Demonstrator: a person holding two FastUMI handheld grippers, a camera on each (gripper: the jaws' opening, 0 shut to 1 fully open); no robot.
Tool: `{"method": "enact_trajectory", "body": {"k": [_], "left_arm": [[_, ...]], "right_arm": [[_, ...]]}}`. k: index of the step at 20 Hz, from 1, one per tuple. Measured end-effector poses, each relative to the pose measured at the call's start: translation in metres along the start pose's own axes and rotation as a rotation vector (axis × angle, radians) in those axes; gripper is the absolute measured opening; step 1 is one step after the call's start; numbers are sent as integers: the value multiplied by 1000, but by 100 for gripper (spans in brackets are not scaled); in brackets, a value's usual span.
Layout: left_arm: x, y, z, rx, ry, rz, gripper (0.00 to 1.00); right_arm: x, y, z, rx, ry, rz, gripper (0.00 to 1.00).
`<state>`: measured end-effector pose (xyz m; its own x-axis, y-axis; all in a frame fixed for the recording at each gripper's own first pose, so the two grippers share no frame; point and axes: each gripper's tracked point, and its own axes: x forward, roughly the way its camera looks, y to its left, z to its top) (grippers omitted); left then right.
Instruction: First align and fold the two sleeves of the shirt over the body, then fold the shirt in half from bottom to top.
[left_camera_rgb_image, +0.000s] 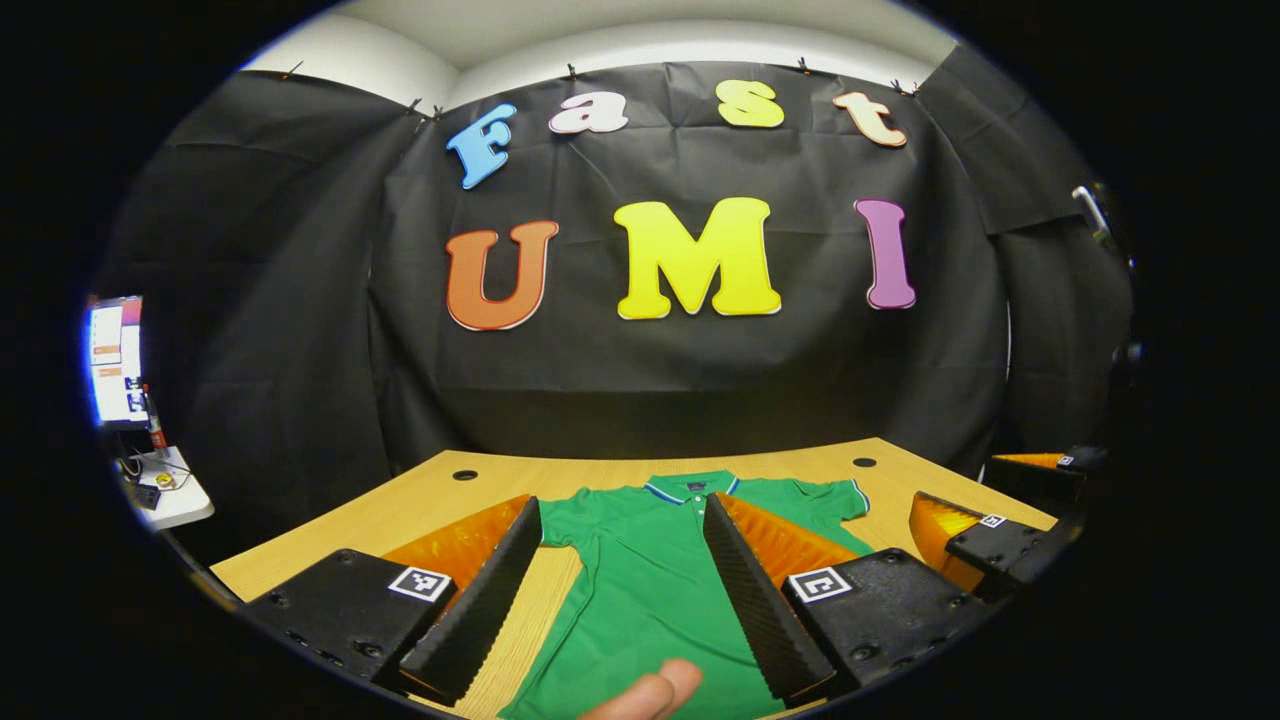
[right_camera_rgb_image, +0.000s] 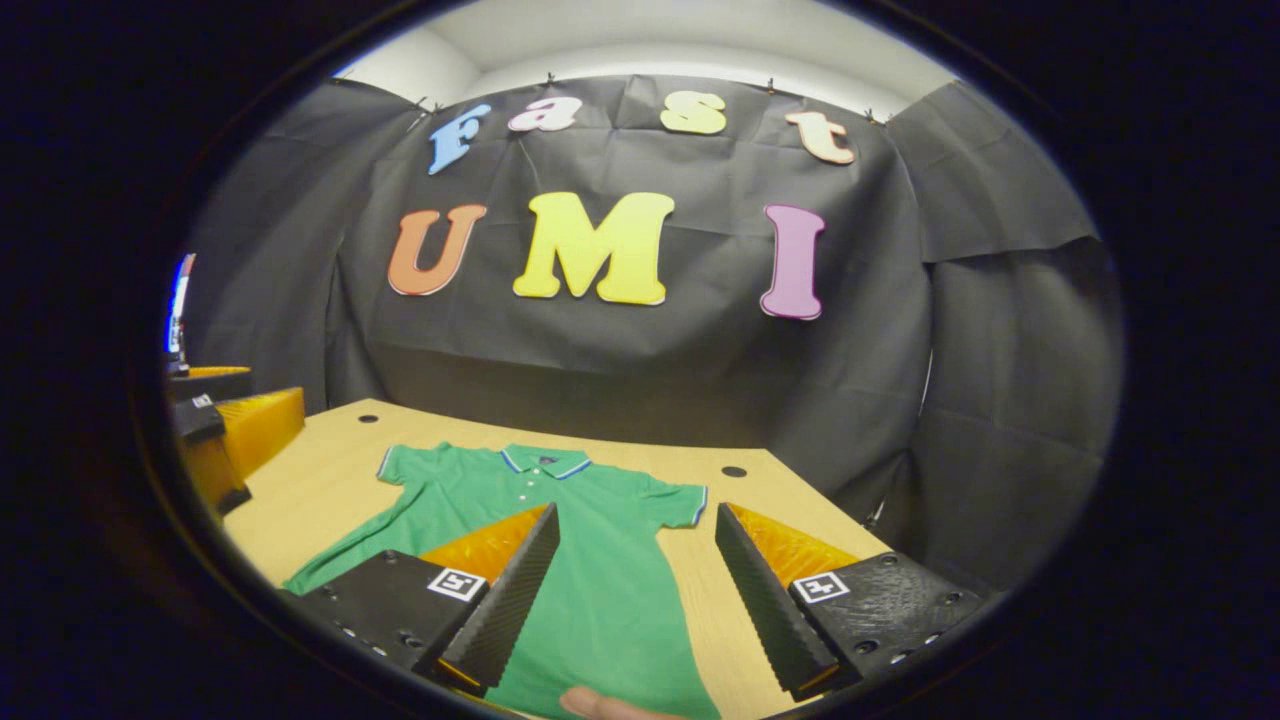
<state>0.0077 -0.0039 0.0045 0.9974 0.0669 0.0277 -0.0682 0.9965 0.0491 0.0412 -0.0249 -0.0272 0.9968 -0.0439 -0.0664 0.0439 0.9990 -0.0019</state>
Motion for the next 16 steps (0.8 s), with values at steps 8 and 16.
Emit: {"method": "enact_trajectory", "body": {"k": [8, 16], "left_arm": [[1, -15, -2, 16, -10, -59, 100], [16, -9, -14, -17, 22, -49, 100]], "right_arm": [[119, -36, 10, 15, 82, -45, 95], [254, -74, -47, 68, 333, -114, 96]]}}
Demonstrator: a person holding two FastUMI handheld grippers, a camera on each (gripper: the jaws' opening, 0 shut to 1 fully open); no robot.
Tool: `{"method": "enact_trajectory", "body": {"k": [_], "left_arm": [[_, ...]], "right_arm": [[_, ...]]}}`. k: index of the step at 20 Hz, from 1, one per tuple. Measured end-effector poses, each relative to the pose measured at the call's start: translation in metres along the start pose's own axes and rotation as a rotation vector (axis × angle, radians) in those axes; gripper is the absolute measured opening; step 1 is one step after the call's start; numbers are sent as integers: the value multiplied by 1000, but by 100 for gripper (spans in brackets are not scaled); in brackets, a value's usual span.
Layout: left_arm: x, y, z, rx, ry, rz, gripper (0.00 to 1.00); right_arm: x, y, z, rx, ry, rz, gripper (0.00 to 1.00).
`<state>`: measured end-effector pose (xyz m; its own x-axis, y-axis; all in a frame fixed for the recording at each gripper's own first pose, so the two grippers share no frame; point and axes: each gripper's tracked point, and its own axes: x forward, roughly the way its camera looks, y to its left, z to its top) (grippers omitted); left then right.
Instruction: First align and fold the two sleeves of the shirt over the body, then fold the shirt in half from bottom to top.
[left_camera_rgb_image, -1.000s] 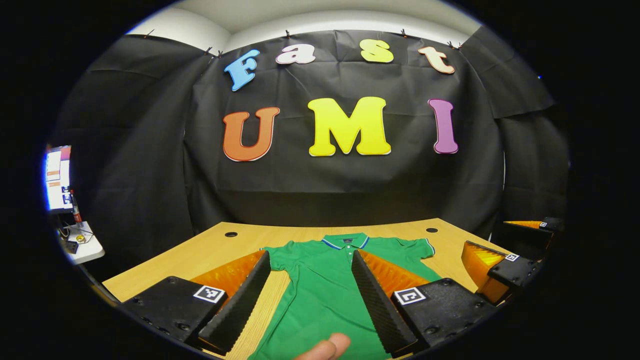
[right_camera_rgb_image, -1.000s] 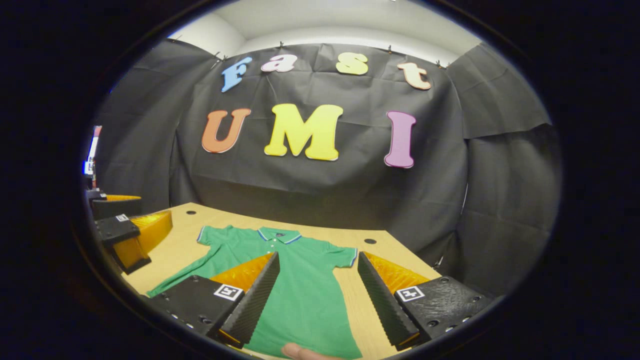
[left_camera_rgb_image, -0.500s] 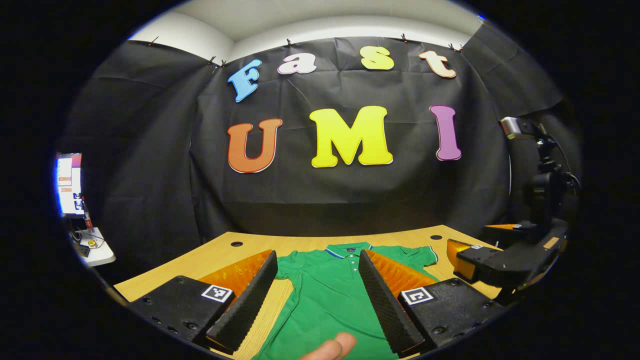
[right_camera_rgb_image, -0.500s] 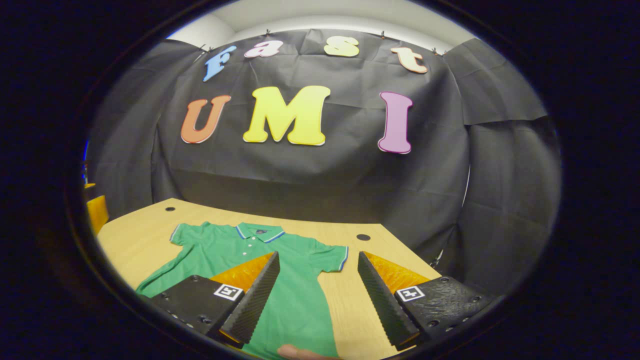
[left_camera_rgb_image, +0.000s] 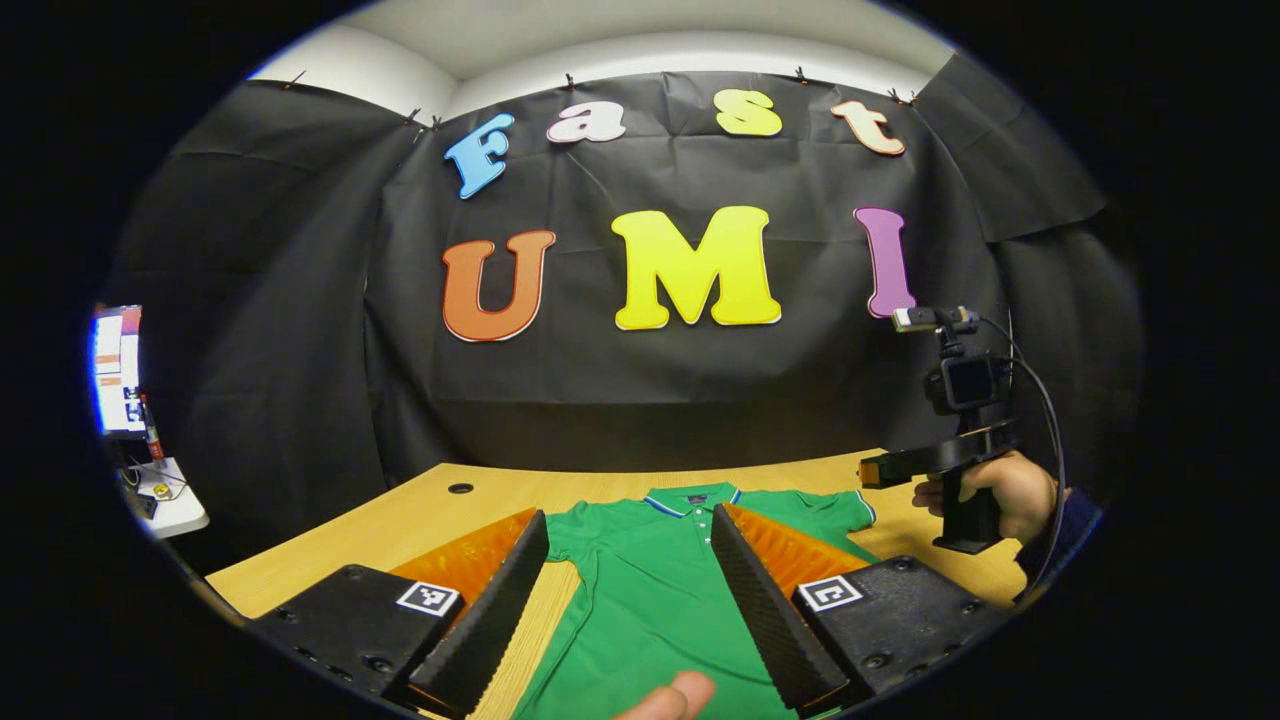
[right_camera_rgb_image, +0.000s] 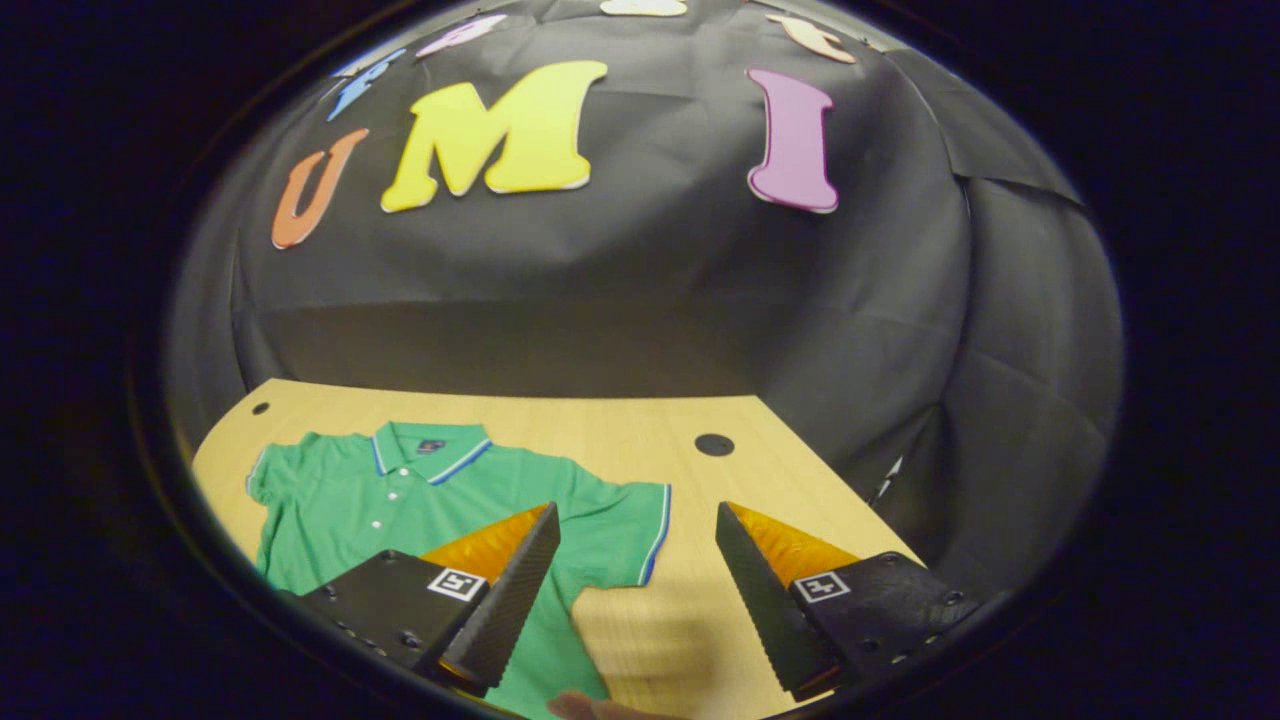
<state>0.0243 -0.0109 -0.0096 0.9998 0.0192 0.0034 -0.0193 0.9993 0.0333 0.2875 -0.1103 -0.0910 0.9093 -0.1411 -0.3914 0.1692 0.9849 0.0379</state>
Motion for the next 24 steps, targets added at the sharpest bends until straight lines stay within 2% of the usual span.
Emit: {"method": "enact_trajectory", "body": {"k": [5, 9, 11, 12, 14, 15, 16, 17, 18, 20, 22, 24], "left_arm": [[4, -3, -4, 29, 4, -5, 100], [3, -2, -4, 45, 2, -2, 100], [4, 1, -4, 41, 4, 2, 100], [4, 3, -4, 36, 5, 3, 100], [6, 7, -6, 26, 15, 10, 100], [7, 10, -8, 23, 22, 18, 100], [8, 12, -10, 17, 28, 25, 100], [10, 13, -10, 11, 33, 28, 100], [11, 13, -11, 6, 39, 28, 100], [12, 17, -14, 2, 47, 34, 100], [13, 16, -15, -4, 54, 30, 100], [14, 12, -18, -24, 65, 19, 100]], "right_arm": [[51, 4, -39, 18, 155, -12, 96], [67, 7, -57, 57, 232, -12, 95], [69, 9, -69, 107, 284, -9, 90], [70, 11, -73, 139, 312, 8, 84], [76, 7, -72, 159, 304, 5, 57], [75, 10, -70, 176, 303, 26, 36], [75, 15, -69, 193, 308, 55, 28], [76, 15, -67, 194, 310, 63, 8], [76, 14, -67, 186, 306, 66, 8], [74, 14, -63, 161, 294, 64, 1], [72, 15, -56, 126, 272, 66, 0], [65, 26, -46, 111, 247, 108, 1]]}}
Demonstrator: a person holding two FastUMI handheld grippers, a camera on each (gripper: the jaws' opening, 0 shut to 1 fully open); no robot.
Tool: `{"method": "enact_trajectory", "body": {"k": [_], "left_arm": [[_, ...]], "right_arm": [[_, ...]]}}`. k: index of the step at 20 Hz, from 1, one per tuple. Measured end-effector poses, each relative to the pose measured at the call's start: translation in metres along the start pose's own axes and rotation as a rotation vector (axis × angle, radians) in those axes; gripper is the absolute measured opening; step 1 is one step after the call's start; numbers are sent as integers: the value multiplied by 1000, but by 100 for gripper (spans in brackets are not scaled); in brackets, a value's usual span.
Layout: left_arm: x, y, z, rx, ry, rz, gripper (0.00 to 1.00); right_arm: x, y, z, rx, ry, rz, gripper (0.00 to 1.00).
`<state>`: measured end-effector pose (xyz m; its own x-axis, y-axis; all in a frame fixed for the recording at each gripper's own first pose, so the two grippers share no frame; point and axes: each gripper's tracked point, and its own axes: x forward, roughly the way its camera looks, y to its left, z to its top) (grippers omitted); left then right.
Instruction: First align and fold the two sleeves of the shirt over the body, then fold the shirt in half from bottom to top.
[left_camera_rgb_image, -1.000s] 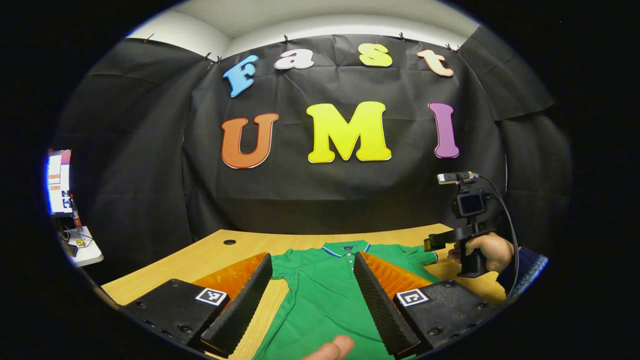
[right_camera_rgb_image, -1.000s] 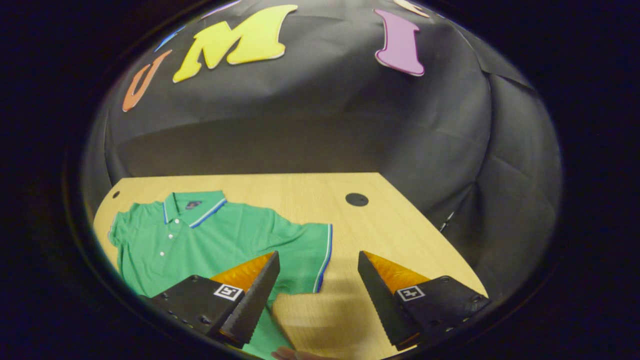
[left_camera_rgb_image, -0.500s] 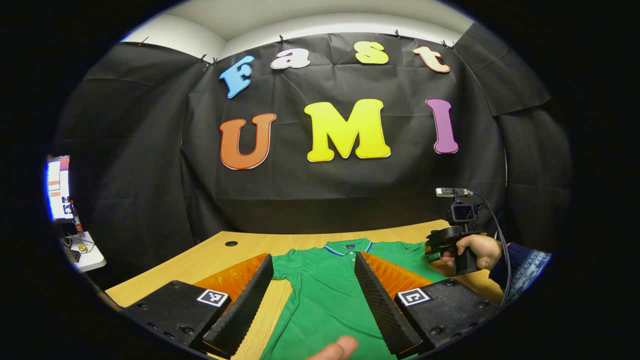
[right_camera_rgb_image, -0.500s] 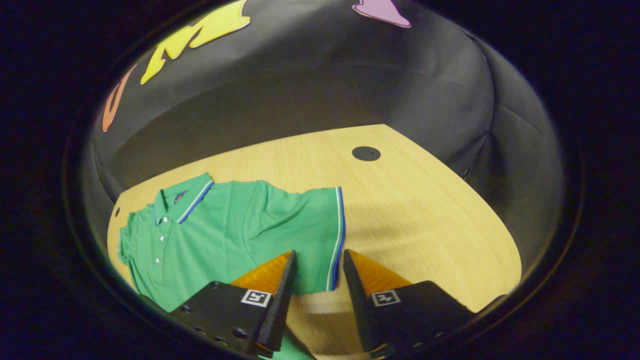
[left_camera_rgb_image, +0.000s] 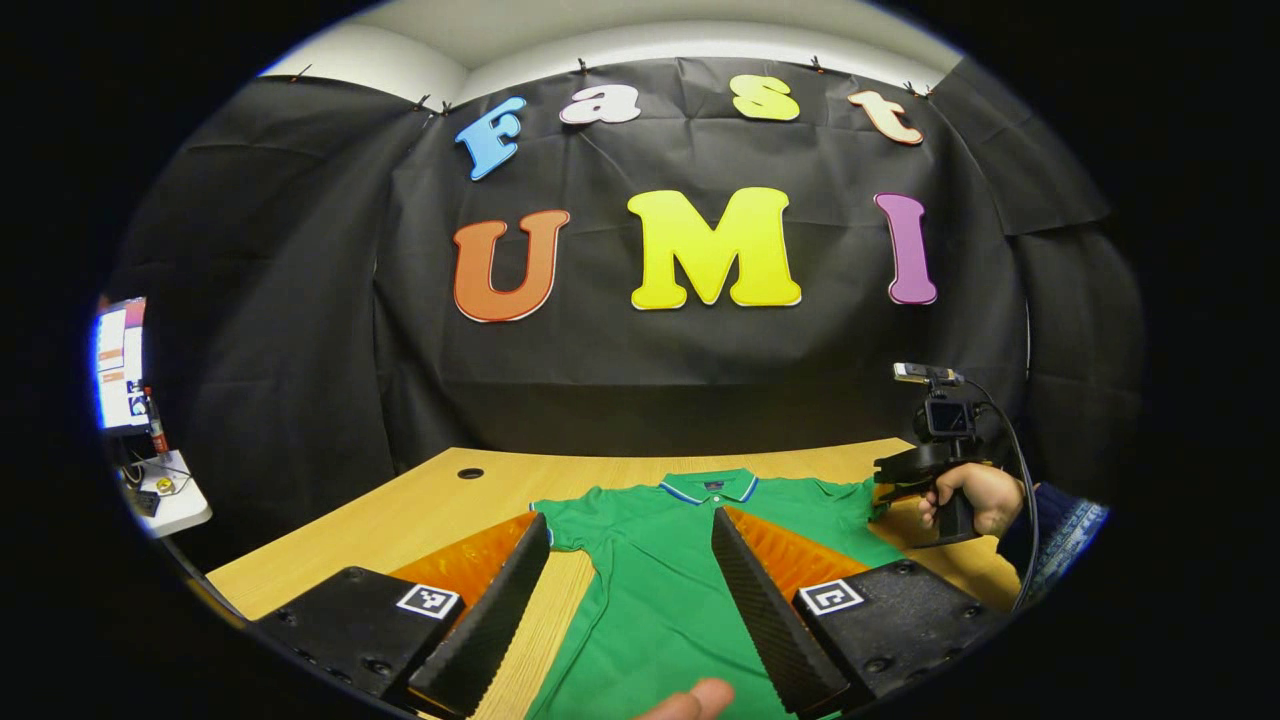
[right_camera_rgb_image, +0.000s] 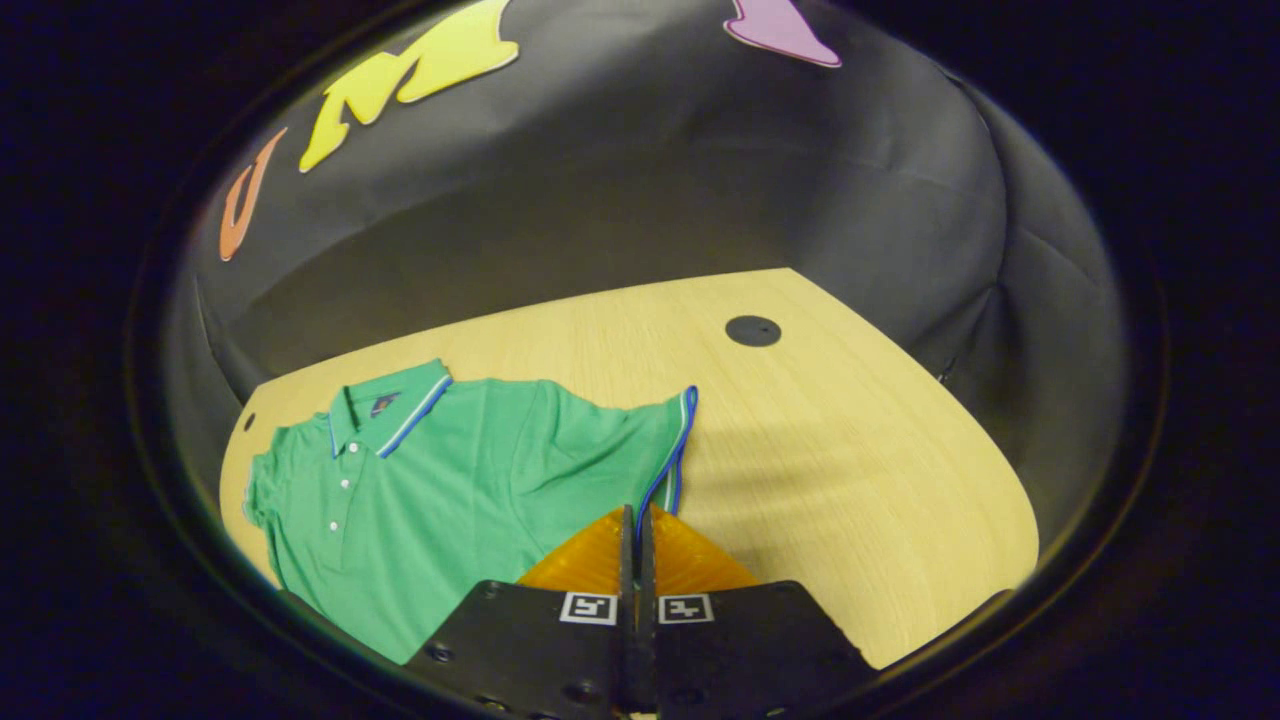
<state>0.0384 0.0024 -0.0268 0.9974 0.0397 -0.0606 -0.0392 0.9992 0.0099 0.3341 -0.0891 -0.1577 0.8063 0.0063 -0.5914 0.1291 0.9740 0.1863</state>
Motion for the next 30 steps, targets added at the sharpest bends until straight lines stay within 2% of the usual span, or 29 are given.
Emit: {"method": "enact_trajectory", "body": {"k": [3, 5, 8, 12, 14, 17, 18, 19, 20, 22, 23, 24, 28, 30], "left_arm": [[0, -9, -3, 2, 12, -31, 100], [1, -3, -3, 13, 7, -17, 100], [3, -2, -6, -1, 21, -14, 100], [7, 4, -8, -10, 33, 7, 100], [10, 4, -11, -4, 35, 12, 100], [13, 8, -13, 13, 34, 23, 100], [15, 9, -12, 9, 30, 30, 100], [18, 11, -13, 3, 32, 32, 100], [19, 10, -13, -9, 32, 30, 100], [20, 12, -14, -31, 39, 39, 100], [23, 13, -16, -35, 46, 43, 100], [24, 15, -18, -42, 53, 49, 100], [29, 13, -20, -99, 65, 34, 100], [33, 13, -21, -88, 58, 32, 100]], "right_arm": [[-8, 13, 12, -88, -55, 10, 1], [-15, 34, 16, -167, -90, 49, 1], [-20, 67, 20, -336, -157, 70, 0], [-58, 147, 28, -521, -345, 204, 1], [-90, 175, 33, -520, -419, 254, 23], [-123, 173, 47, -495, -480, 203, 90], [-134, 172, 48, -480, -490, 194, 89], [-146, 170, 47, -462, -495, 195, 97], [-156, 167, 45, -434, -493, 198, 93], [-180, 157, 42, -373, -516, 204, 94], [-192, 149, 41, -352, -540, 196, 97], [-203, 137, 37, -335, -565, 178, 95], [-232, 86, 0, -282, -620, 85, 95], [-239, 62, -15, -287, -652, 47, 96]]}}
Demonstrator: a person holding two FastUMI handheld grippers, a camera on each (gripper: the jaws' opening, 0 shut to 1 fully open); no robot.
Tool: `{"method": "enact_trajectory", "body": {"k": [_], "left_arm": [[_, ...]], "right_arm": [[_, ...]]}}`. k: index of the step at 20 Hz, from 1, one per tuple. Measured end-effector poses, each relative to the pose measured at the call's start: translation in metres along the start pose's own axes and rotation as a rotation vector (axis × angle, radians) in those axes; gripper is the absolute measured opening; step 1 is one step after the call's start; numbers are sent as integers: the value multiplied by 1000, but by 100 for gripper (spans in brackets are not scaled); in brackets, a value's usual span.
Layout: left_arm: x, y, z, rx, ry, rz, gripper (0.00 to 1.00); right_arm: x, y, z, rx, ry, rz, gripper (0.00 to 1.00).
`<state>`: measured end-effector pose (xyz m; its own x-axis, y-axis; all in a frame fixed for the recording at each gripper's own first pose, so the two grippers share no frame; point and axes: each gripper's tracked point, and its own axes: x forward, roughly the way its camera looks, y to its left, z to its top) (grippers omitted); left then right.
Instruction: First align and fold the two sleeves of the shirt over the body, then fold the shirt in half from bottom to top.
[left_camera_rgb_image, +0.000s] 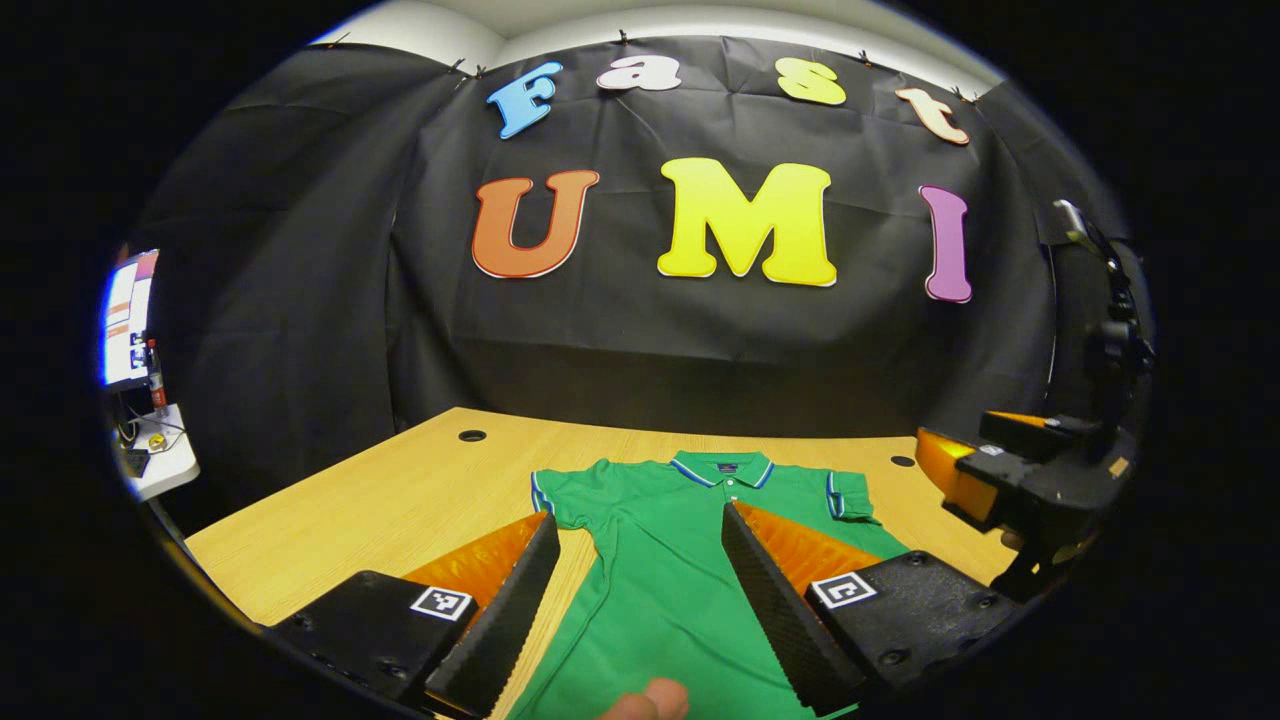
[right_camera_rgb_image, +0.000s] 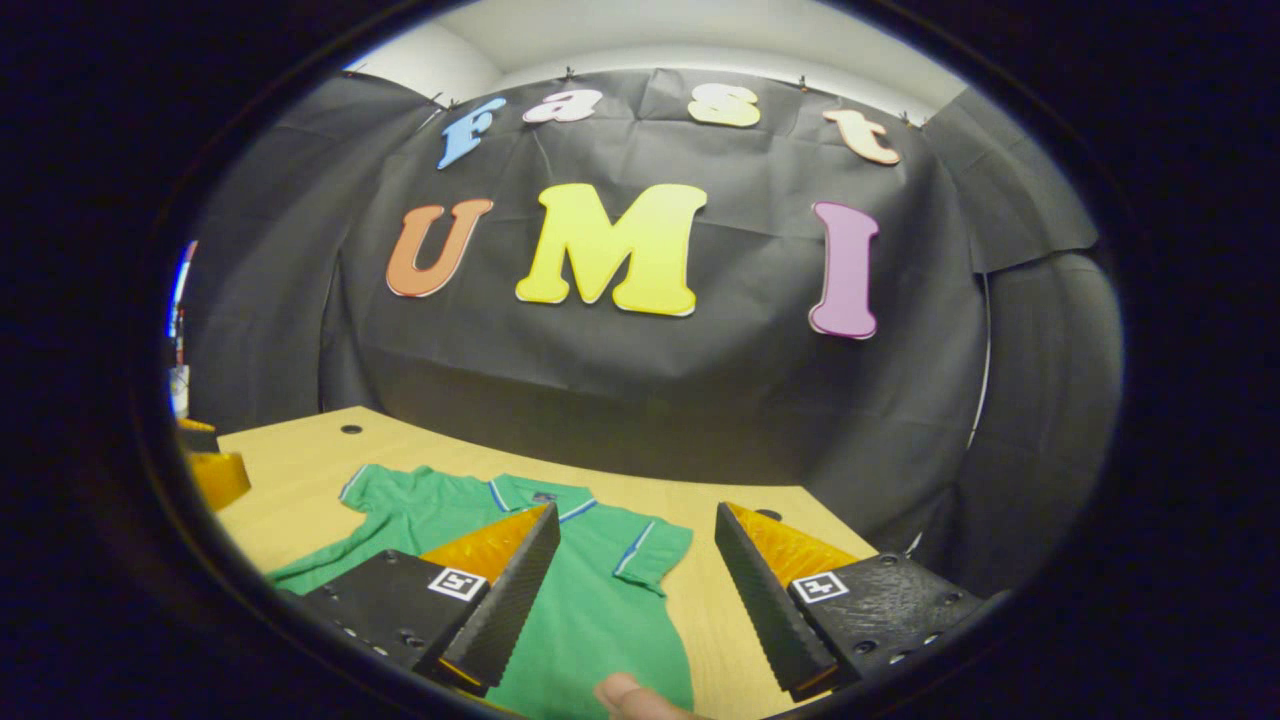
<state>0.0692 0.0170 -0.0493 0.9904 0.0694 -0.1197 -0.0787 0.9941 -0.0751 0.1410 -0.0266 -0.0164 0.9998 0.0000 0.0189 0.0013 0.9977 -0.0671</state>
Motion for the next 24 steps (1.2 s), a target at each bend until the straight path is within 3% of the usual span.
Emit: {"method": "enact_trajectory", "body": {"k": [5, 9, 16, 18, 24], "left_arm": [[32, 16, -10, 12, 74, 52, 100], [67, 29, 10, 39, 76, 90, 100], [160, 65, 21, -2, 141, 133, 100], [187, 72, 5, -25, 185, 119, 100], [236, 124, -77, -79, 387, 217, 100]], "right_arm": [[-35, -16, -12, 38, -15, 31, 97], [-49, -19, -19, 29, -25, 90, 96], [-68, -28, -3, 52, -87, 161, 95], [-75, -36, 4, 55, -116, 158, 93], [-78, -52, 8, 131, -134, 196, 96]]}}
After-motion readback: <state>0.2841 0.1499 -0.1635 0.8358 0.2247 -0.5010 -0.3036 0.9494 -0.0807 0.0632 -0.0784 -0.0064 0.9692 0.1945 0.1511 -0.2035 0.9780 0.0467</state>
